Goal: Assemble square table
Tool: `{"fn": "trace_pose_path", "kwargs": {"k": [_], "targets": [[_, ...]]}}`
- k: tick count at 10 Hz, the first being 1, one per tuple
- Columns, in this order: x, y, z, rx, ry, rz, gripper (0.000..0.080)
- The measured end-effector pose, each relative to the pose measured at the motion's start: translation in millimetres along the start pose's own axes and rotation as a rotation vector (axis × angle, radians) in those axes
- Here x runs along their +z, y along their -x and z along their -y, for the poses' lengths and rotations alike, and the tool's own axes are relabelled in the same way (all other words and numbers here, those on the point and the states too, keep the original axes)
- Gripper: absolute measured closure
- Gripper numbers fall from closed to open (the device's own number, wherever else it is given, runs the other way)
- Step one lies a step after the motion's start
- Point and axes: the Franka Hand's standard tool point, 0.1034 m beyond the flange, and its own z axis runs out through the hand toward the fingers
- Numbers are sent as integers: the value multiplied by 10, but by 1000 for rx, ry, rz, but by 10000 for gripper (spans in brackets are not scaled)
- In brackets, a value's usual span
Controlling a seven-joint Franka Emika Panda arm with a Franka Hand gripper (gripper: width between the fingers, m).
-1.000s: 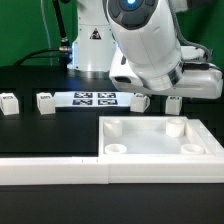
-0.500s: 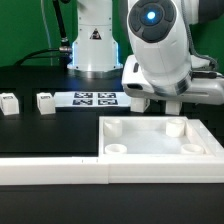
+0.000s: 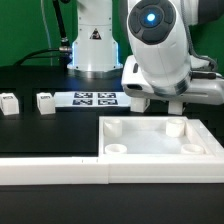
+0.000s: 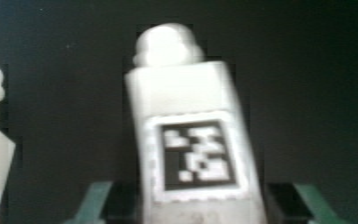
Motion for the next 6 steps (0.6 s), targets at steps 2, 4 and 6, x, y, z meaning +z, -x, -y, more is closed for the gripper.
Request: {"fn": "trace_pose_path", "kwargs": {"k": [2, 4, 6], "targets": [[0, 0, 0, 0, 0, 0, 512], [0, 0, 0, 0, 0, 0, 512], [-64, -8, -22, -24, 6, 0, 512]]}}
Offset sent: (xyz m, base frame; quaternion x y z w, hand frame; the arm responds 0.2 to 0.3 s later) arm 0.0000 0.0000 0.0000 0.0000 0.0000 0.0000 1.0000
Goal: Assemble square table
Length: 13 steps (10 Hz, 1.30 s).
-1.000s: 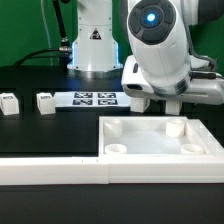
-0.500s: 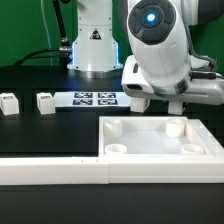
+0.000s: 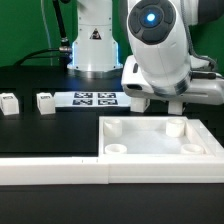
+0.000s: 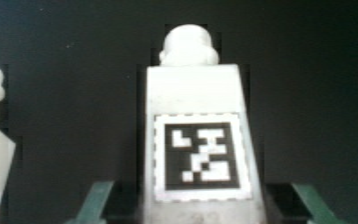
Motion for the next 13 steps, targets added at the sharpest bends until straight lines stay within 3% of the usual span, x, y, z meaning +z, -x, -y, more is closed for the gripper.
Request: {"fn": "trace_pose_path", "kwargs": {"k": [2, 3, 4, 5, 6, 8, 9, 11, 12, 13], "targets": [[-513, 5, -37, -72, -13, -28, 511], [-730, 92, -19, -93, -21, -44, 511], [-971, 208, 9, -121, -8, -82, 511], [-1057, 321, 6, -124, -5, -70, 511], [-1072, 224, 47, -125, -19, -147, 511], [-1112, 206, 67, -148, -32, -300, 511], [-1303, 121, 5, -212, -34, -357, 509], [-1923, 32, 82, -313, 11, -495, 509], [-2052, -3, 160, -340, 29, -572, 509], [-2062, -31, 189, -343, 15, -660, 509]]}}
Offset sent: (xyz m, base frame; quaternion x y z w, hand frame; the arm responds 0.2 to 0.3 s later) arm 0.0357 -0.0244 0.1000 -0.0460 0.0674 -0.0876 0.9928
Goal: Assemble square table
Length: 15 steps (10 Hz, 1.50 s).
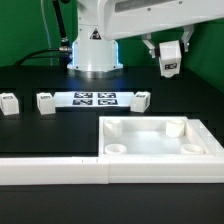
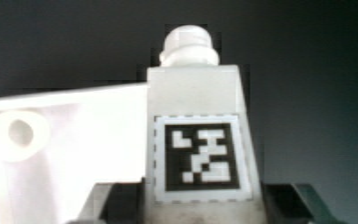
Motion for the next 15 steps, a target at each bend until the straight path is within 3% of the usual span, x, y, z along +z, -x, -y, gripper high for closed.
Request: {"fn": "trace_pose_path", "kwargs": {"k": [3, 4, 5, 6, 7, 10, 11, 12, 15], "targets": [[22, -55, -33, -14, 10, -182, 509], [10, -198, -73, -53, 26, -280, 509], [-62, -317, -11, -111, 51, -351, 509], [-127, -421, 80, -155, 58, -418, 509], [-185, -549, 163, -206, 57, -540, 509], [-151, -520, 113, -200, 43, -723, 509], [-97, -524, 89, -204, 44, -745, 509], [-53, -580, 46, -240, 63, -743, 509], [51, -742, 235, -286, 59, -776, 509]]}}
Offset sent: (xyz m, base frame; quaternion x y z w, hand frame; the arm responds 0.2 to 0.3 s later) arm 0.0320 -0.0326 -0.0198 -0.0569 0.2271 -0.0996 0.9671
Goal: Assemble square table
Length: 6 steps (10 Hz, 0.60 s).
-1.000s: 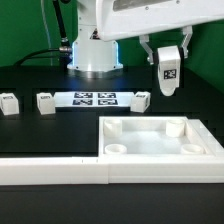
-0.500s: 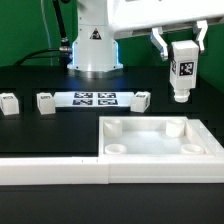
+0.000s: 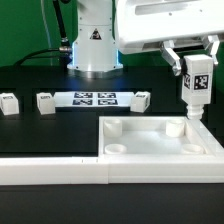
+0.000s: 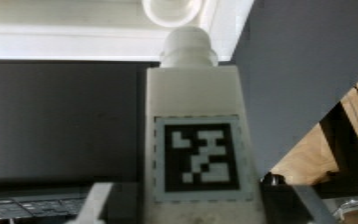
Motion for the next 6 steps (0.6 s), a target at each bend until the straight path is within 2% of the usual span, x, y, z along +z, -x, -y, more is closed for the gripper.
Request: {"fn": "trace_pose_path", "kwargs": {"k": [6], "targets": [[30, 6, -39, -14, 5, 2, 509]]}}
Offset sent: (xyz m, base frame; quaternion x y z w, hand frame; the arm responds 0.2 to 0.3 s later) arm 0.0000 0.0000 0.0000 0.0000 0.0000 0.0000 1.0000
